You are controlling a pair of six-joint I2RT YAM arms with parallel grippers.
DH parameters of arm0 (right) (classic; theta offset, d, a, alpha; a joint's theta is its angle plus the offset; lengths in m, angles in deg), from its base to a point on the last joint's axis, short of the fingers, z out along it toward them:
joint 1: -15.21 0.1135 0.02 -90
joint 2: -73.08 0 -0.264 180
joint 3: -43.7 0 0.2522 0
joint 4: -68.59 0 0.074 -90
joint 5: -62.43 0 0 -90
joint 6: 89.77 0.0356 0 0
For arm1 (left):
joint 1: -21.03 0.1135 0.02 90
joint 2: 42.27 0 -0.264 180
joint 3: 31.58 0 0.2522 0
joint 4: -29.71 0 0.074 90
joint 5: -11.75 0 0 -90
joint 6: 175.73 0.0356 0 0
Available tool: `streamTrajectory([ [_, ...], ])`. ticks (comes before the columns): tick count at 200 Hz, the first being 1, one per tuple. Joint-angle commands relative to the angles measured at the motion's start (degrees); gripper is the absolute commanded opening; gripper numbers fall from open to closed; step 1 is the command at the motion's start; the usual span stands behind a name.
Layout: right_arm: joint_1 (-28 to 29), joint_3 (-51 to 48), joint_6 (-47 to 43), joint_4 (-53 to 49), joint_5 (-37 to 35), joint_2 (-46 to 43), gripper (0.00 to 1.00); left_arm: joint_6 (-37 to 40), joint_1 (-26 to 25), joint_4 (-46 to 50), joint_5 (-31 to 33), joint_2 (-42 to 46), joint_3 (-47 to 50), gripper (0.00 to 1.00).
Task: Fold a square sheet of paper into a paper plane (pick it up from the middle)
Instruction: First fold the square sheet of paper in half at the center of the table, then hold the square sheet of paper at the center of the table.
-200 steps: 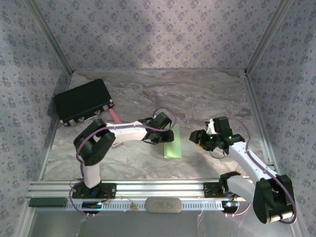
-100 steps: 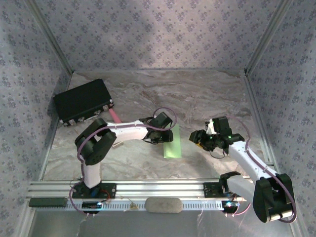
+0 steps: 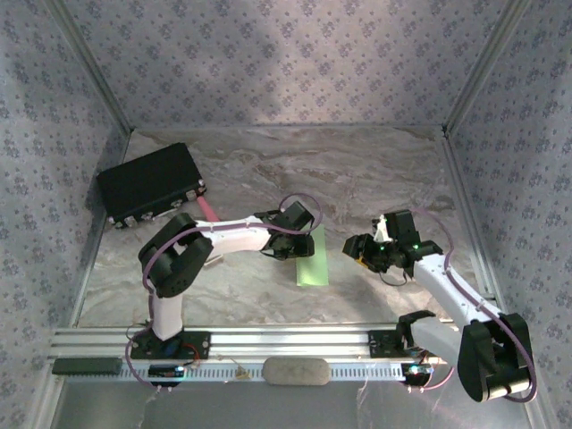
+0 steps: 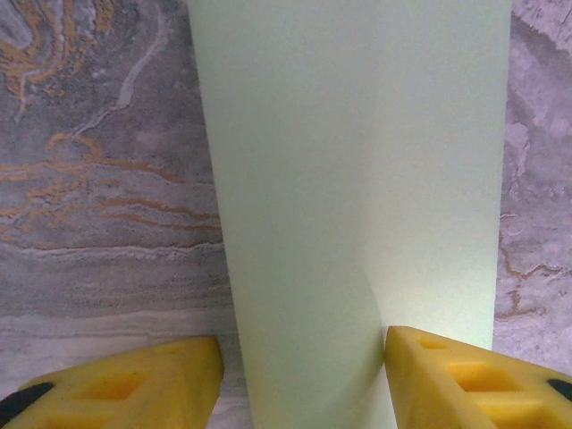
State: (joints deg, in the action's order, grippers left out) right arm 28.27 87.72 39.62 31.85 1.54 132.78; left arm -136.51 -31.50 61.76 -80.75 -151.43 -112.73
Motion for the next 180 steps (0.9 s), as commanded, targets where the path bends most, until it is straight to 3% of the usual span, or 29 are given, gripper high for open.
streamTrajectory([
  [1, 0.38, 1.3, -0.79, -1.88, -0.89, 0.23, 0.55, 1.63, 0.35, -0.31, 2.52, -7.06, 1.93, 0.55],
  [89, 0.32, 1.34, -0.96, -1.94, -0.85, 0.94, 0.55, 2.86, 0.27, 0.08, 2.58, -7.82, 1.74, 0.55],
  [127, 0.34, 1.38, -0.94, -1.97, -0.87, 0.94, 0.55, 3.32, 0.25, -0.18, 2.8, -7.55, 2.03, 0.47],
  [180, 0.46, 1.31, -0.81, -1.86, -0.8, 0.9, 0.55, 3.49, 0.26, 0.06, 2.7, -7.77, 1.74, 0.5],
])
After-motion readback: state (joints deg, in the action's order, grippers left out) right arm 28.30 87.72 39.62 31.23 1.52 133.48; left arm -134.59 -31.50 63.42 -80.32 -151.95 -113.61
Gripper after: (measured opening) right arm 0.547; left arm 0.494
